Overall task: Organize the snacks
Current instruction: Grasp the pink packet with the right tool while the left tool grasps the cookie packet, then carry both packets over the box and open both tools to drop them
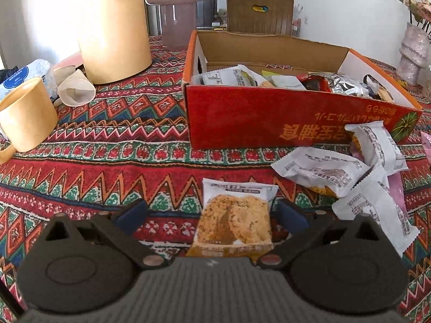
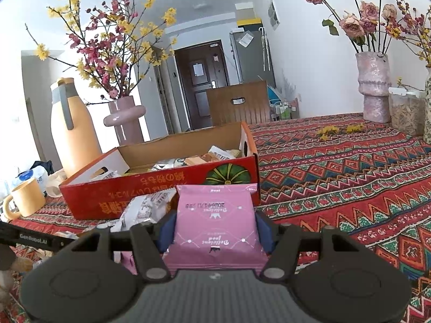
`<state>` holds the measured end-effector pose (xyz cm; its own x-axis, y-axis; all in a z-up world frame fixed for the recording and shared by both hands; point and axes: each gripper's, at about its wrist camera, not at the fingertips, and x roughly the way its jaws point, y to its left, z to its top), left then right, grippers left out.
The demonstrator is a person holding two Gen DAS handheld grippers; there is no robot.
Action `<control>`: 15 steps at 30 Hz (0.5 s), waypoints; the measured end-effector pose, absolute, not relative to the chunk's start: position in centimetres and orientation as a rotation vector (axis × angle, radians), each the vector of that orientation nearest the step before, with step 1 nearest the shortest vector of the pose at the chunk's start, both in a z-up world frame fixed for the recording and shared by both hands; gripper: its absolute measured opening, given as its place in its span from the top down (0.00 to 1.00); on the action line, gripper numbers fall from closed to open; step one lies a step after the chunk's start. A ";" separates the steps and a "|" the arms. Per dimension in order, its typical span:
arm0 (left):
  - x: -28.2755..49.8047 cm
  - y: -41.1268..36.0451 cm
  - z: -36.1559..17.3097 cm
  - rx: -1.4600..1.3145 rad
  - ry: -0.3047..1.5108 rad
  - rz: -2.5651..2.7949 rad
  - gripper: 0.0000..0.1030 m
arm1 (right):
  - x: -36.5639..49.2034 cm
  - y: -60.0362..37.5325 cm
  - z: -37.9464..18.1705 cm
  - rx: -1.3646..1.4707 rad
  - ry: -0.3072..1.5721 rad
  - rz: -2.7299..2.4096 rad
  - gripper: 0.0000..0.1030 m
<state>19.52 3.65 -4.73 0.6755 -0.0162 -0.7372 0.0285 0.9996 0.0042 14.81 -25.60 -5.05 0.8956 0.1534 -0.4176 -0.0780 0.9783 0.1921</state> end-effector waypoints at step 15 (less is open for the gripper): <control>17.4 2.6 -4.1 -0.007 0.730 -0.052 0.56 | 15.1 -25.4 -5.1 0.165 0.464 0.115 0.41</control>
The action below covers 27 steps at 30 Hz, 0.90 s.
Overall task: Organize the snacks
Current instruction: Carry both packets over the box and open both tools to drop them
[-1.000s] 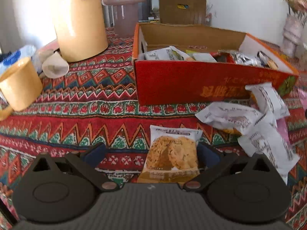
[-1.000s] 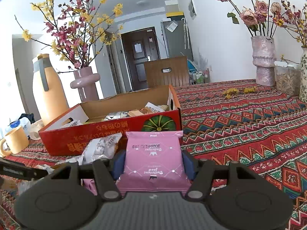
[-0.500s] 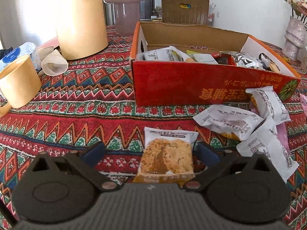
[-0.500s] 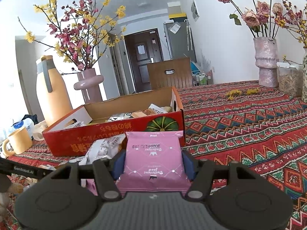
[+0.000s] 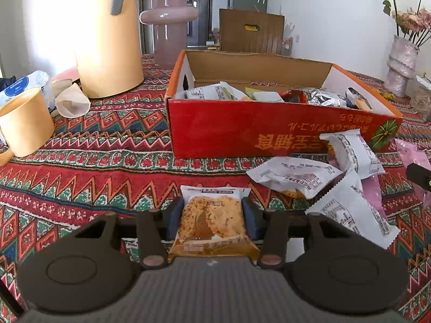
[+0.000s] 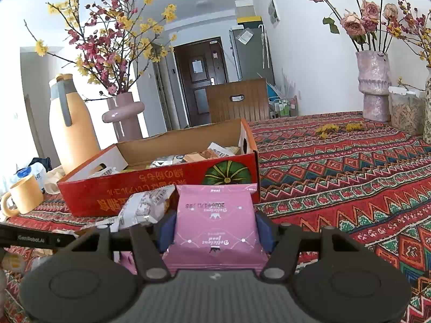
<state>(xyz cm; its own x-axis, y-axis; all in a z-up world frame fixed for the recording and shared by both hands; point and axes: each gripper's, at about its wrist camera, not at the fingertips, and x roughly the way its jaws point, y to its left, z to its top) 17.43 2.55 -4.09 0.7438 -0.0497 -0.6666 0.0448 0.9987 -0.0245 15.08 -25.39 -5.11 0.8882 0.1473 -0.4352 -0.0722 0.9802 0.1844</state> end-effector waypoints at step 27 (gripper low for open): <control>16.8 3.2 4.4 -0.071 0.402 -0.060 0.57 | 15.8 -23.9 0.9 0.114 0.288 0.131 0.41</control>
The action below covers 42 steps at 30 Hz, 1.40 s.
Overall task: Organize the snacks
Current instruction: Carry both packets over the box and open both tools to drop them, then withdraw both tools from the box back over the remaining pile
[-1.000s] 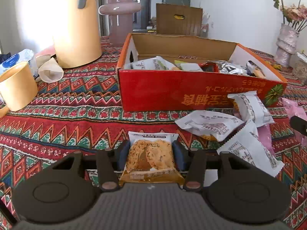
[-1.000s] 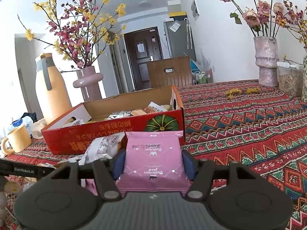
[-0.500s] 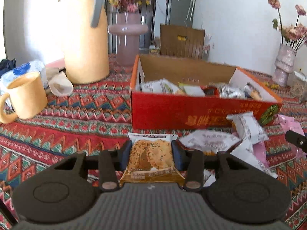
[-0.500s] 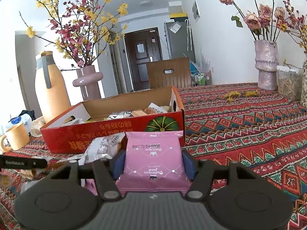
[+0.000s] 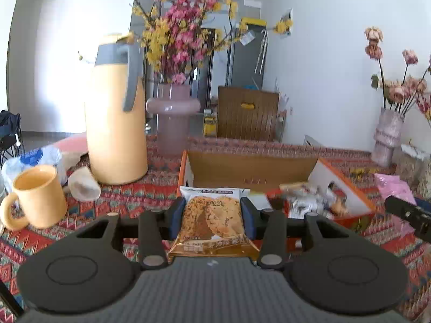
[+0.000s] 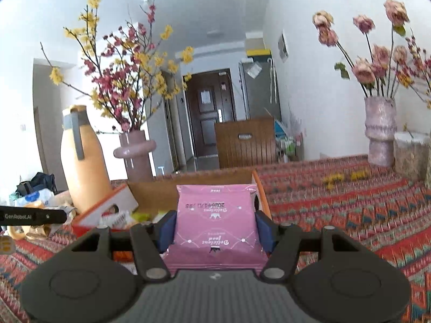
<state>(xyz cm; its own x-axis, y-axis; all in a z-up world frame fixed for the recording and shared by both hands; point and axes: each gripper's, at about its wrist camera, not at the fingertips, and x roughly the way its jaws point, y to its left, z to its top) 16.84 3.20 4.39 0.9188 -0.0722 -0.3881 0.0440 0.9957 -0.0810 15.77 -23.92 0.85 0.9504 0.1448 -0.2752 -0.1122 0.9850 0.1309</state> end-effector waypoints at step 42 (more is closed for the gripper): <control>26.4 1.0 2.0 -0.130 0.359 0.009 0.24 | 28.4 -20.8 -0.3 0.114 0.350 0.113 0.40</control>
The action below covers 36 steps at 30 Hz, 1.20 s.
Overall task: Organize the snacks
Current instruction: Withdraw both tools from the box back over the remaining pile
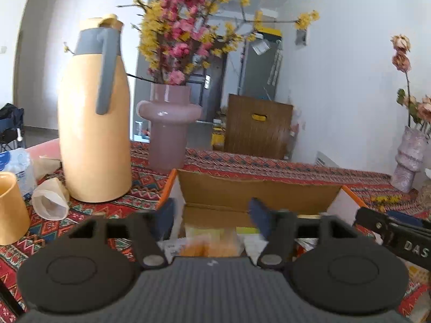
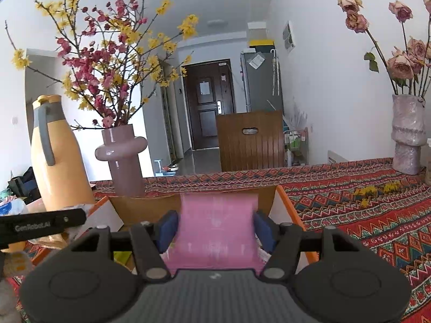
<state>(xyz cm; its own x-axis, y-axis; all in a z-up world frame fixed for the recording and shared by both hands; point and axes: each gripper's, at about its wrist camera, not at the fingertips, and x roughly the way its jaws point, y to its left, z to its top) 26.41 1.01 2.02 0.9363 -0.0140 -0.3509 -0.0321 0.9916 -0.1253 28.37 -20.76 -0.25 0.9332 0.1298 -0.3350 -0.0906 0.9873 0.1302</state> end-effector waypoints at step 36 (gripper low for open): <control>21.9 1.3 4.5 -0.126 0.301 0.027 0.00 | 23.2 -21.1 3.0 0.112 0.265 0.129 0.00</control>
